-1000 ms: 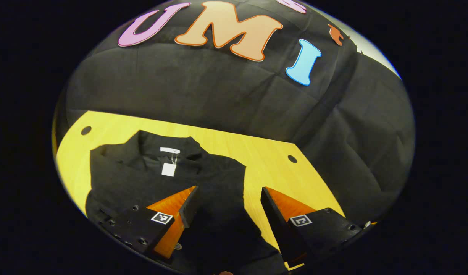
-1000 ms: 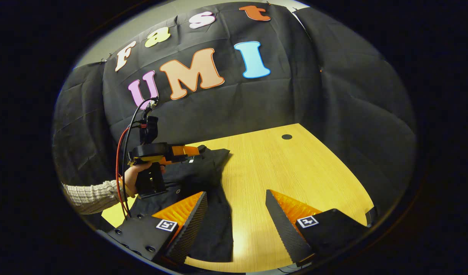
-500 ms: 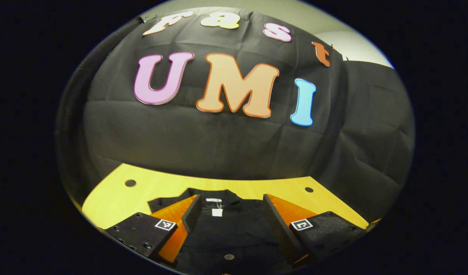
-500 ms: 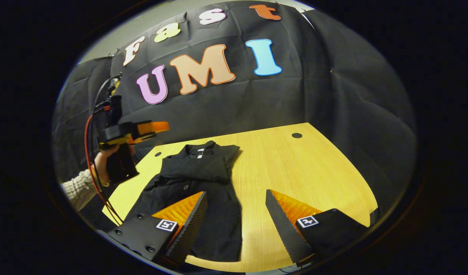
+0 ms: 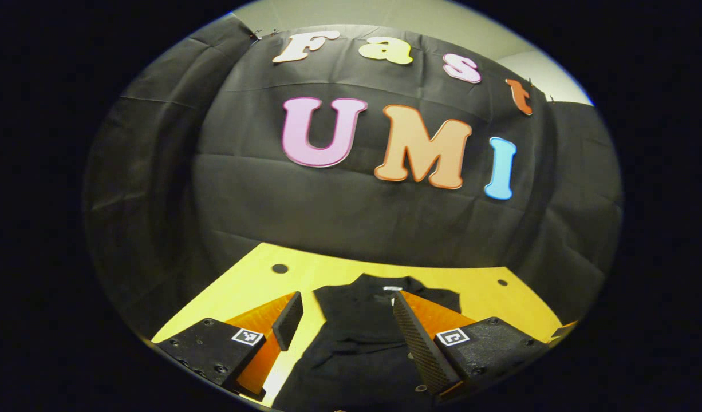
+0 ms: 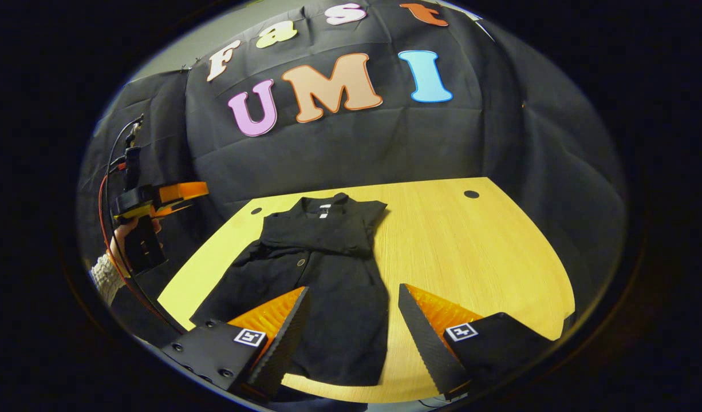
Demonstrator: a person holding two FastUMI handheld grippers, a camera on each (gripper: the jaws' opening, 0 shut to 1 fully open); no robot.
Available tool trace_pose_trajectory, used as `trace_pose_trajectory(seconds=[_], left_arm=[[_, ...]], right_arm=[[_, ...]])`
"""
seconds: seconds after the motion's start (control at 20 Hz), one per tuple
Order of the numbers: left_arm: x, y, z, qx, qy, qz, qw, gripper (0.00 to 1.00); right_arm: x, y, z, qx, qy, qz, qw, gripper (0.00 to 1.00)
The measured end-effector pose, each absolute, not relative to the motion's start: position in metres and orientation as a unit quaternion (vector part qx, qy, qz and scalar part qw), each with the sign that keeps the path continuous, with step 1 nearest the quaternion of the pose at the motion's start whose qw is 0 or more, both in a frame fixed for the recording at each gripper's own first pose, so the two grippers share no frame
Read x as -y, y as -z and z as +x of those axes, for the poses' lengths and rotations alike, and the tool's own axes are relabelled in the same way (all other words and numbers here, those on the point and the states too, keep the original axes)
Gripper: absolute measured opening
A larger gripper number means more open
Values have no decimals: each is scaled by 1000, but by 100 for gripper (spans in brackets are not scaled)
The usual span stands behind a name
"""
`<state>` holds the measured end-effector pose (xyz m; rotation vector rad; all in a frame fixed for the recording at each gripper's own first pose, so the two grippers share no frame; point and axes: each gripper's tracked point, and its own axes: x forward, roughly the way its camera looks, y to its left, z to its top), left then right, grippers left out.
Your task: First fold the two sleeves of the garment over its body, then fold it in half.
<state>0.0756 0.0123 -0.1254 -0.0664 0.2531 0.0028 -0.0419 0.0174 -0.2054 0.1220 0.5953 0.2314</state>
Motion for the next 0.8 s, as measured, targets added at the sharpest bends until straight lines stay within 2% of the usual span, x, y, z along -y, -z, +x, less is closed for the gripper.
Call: trace_pose_trajectory(seconds=[0.35, 0.65, 0.8], left_arm=[[-46, 207, -17, -230, -43, -2, 972, 94], [-44, 284, -92, -355, -32, 7, 934, 95], [-39, 302, -110, -379, -19, 16, 925, 96]], right_arm=[[-36, 246, -62, -341, -123, 53, 931, 98], [-47, 294, -88, -389, -124, 30, 912, 98], [-44, 316, -101, -409, -120, 2, 905, 98]])
